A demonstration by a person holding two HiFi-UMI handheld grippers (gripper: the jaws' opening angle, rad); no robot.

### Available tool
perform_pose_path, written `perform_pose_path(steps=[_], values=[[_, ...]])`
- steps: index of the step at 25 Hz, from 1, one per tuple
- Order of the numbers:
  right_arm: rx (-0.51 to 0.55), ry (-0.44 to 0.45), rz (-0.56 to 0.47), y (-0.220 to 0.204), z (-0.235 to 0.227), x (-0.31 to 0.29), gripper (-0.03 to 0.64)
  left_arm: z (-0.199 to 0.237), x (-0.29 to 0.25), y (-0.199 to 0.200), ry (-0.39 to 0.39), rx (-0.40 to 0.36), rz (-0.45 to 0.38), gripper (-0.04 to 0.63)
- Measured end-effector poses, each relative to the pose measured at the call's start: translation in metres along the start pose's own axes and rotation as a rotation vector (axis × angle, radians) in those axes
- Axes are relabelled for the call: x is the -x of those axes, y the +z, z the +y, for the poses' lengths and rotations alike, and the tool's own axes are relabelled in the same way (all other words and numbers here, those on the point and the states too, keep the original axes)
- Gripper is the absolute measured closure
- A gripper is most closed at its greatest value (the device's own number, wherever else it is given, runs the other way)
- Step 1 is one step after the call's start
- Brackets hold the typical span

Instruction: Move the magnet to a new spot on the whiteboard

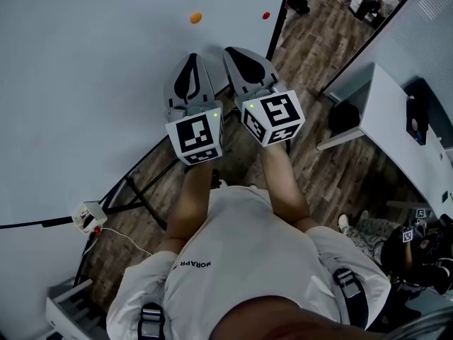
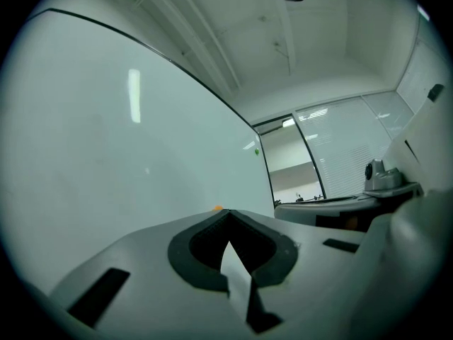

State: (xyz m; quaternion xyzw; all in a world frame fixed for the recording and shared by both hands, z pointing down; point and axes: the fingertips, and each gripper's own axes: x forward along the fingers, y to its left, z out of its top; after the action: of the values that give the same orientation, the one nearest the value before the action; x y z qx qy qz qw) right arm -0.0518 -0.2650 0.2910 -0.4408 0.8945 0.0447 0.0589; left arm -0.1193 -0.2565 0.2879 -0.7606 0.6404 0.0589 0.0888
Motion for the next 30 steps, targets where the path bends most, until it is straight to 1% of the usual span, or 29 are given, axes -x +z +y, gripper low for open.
perform_pose_path(steps=[9, 14, 22, 26, 30], values=[[-0.004, 0.038, 0.018, -0.008, -0.007, -0.009, 0.603, -0.001, -0.004, -0.005, 0.031, 0.024, -0.007, 0.592], [-0.021, 0.062, 0.012, -0.005, -0.013, -0.017, 0.603, -0.003, -0.008, 0.001, 0.047, 0.017, -0.019, 0.592], [-0.029, 0.074, 0.000, -0.002, -0.024, -0.031, 0.603, 0.000, -0.015, 0.003, 0.059, 0.006, -0.024, 0.592], [-0.026, 0.077, 0.016, -0.009, -0.020, -0.038, 0.603, 0.005, -0.014, 0.000, 0.069, 0.015, -0.022, 0.592], [-0.025, 0.101, 0.018, -0.011, -0.014, -0.046, 0.601, 0.011, -0.015, -0.002, 0.083, 0.026, -0.024, 0.592]])
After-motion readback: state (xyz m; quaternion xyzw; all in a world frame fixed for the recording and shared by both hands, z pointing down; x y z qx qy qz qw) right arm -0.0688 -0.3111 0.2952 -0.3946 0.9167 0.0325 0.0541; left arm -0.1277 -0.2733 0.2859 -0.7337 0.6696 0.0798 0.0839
